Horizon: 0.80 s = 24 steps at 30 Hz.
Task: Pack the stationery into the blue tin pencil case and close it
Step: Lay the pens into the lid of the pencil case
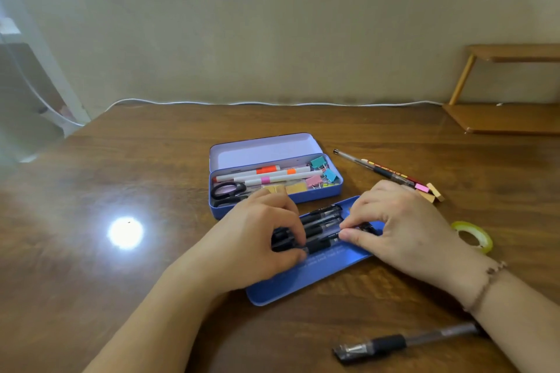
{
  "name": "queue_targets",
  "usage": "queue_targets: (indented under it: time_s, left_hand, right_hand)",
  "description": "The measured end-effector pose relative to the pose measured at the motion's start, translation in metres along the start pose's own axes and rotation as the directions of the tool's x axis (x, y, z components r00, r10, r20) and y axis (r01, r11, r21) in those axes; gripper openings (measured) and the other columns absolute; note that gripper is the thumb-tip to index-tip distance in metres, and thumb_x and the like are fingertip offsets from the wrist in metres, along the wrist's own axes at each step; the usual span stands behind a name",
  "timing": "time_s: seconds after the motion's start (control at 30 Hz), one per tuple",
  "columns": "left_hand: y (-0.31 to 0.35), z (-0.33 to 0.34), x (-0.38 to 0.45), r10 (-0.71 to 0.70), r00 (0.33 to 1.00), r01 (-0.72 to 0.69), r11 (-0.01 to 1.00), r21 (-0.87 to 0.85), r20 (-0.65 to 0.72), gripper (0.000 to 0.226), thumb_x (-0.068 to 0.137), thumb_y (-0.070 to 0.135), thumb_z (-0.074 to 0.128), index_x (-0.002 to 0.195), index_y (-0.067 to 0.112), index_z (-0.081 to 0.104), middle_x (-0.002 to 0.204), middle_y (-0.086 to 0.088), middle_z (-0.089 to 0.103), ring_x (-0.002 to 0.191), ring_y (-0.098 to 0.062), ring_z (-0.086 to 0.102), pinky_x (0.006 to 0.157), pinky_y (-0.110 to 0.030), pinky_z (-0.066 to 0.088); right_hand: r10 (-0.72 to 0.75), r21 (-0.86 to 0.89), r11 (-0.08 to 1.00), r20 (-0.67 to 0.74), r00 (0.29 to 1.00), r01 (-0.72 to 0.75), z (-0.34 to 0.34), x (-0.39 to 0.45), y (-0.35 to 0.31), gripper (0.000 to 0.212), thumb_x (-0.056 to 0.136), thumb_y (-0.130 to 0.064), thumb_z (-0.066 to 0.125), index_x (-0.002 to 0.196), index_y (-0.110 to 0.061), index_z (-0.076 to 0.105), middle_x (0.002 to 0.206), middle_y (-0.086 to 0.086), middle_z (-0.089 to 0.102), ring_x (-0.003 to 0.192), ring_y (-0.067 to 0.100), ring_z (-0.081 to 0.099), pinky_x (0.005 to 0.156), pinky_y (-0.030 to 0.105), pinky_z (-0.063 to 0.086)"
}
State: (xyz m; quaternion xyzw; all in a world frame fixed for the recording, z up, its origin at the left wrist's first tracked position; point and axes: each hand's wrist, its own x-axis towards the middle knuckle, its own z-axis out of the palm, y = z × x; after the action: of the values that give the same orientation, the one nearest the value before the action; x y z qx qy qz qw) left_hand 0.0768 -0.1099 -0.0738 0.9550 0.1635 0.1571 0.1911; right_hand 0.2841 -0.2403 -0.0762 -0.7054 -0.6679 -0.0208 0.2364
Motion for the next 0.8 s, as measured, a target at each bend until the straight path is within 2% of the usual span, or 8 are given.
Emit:
queue_targets:
  time_s: [0.13, 0.23, 0.3, 0.4, 0.47, 0.53, 0.67, 0.8]
  left_hand:
    - [-0.003, 0.001, 0.002, -0.016, 1.0, 0.016, 1.0, -0.014, -0.008, 0.01, 0.077, 0.041, 0.074, 0.081, 0.034, 0.068, 0.094, 0.02, 0.058, 0.097, -0.003, 0.053, 0.085, -0.024, 0.047]
    - [-0.005, 0.002, 0.002, -0.023, 1.0, 0.023, 1.0, -0.017, -0.011, 0.011, 0.077, 0.041, 0.073, 0.08, 0.032, 0.067, 0.092, 0.019, 0.059, 0.095, -0.002, 0.054, 0.084, -0.023, 0.047]
    - [-0.005, 0.002, 0.001, -0.022, 1.0, 0.022, 1.0, -0.021, -0.01, 0.012, 0.077, 0.042, 0.072, 0.08, 0.032, 0.067, 0.092, 0.02, 0.058, 0.095, -0.001, 0.053, 0.084, -0.022, 0.046]
    - [-0.006, 0.002, 0.002, -0.016, 1.0, 0.016, 1.0, -0.002, -0.011, 0.012, 0.077, 0.043, 0.072, 0.082, 0.034, 0.066, 0.094, 0.021, 0.057, 0.097, 0.0, 0.052, 0.085, -0.021, 0.046]
    - [-0.005, 0.003, 0.002, -0.012, 1.0, 0.012, 1.0, 0.01, -0.016, 0.014, 0.077, 0.045, 0.071, 0.086, 0.035, 0.066, 0.098, 0.023, 0.056, 0.1, -0.001, 0.051, 0.087, -0.022, 0.045]
    - [-0.005, 0.003, 0.002, -0.008, 0.999, 0.008, 1.0, 0.0, -0.035, 0.019, 0.078, 0.048, 0.069, 0.092, 0.037, 0.065, 0.104, 0.023, 0.054, 0.104, -0.002, 0.052, 0.091, -0.022, 0.045]
    - [-0.006, 0.004, 0.0, -0.015, 0.999, 0.014, 1.0, -0.015, -0.047, 0.03, 0.075, 0.05, 0.07, 0.101, 0.037, 0.064, 0.112, 0.024, 0.05, 0.11, -0.001, 0.051, 0.095, -0.022, 0.044]
    - [-0.007, 0.006, 0.0, -0.021, 1.0, 0.021, 0.999, -0.042, -0.016, 0.021, 0.077, 0.045, 0.072, 0.096, 0.037, 0.065, 0.109, 0.024, 0.052, 0.103, -0.001, 0.055, 0.09, -0.026, 0.048]
  right_hand:
    - [0.01, -0.005, 1.0, -0.058, 0.998, -0.011, 0.006, 0.003, -0.002, 0.016, 0.078, -0.05, 0.067, 0.086, -0.036, 0.072, 0.08, -0.021, 0.065, 0.082, 0.006, 0.053, 0.073, 0.037, 0.049]
    - [0.025, 0.016, 1.0, -0.04, 0.999, -0.024, 0.005, 0.004, 0.0, 0.021, 0.079, -0.051, 0.065, 0.089, -0.035, 0.072, 0.08, -0.02, 0.065, 0.083, 0.006, 0.053, 0.074, 0.036, 0.048]
    - [0.081, 0.044, 0.996, -0.113, 0.99, -0.076, -0.006, 0.004, 0.012, 0.022, 0.078, -0.051, 0.063, 0.087, -0.033, 0.073, 0.081, -0.019, 0.067, 0.083, 0.01, 0.055, 0.074, 0.035, 0.048]
    - [0.245, -0.035, 0.964, -0.255, 0.935, -0.262, -0.025, 0.003, 0.042, 0.019, 0.079, -0.045, 0.065, 0.09, -0.033, 0.074, 0.092, -0.012, 0.068, 0.089, 0.016, 0.052, 0.074, 0.034, 0.046]
    - [0.401, -0.159, 0.888, -0.19, 0.896, -0.431, -0.031, 0.001, 0.057, 0.02, 0.082, -0.043, 0.067, 0.099, -0.034, 0.073, 0.103, -0.009, 0.064, 0.096, 0.014, 0.043, 0.074, 0.033, 0.042]
    - [0.509, -0.185, 0.826, -0.158, 0.846, -0.532, -0.029, 0.001, 0.064, 0.022, 0.084, -0.043, 0.066, 0.104, -0.034, 0.072, 0.108, -0.007, 0.061, 0.102, 0.015, 0.042, 0.074, 0.033, 0.04]
    - [0.529, -0.179, 0.811, -0.179, 0.829, -0.556, -0.021, 0.008, 0.063, 0.022, 0.085, -0.044, 0.064, 0.102, -0.033, 0.073, 0.104, -0.008, 0.059, 0.098, 0.014, 0.039, 0.072, 0.032, 0.041]
    - [0.517, -0.207, 0.792, -0.273, 0.811, -0.575, -0.019, 0.011, 0.055, 0.022, 0.084, -0.046, 0.066, 0.099, -0.031, 0.072, 0.105, -0.005, 0.065, 0.101, 0.019, 0.047, 0.068, 0.031, 0.042]
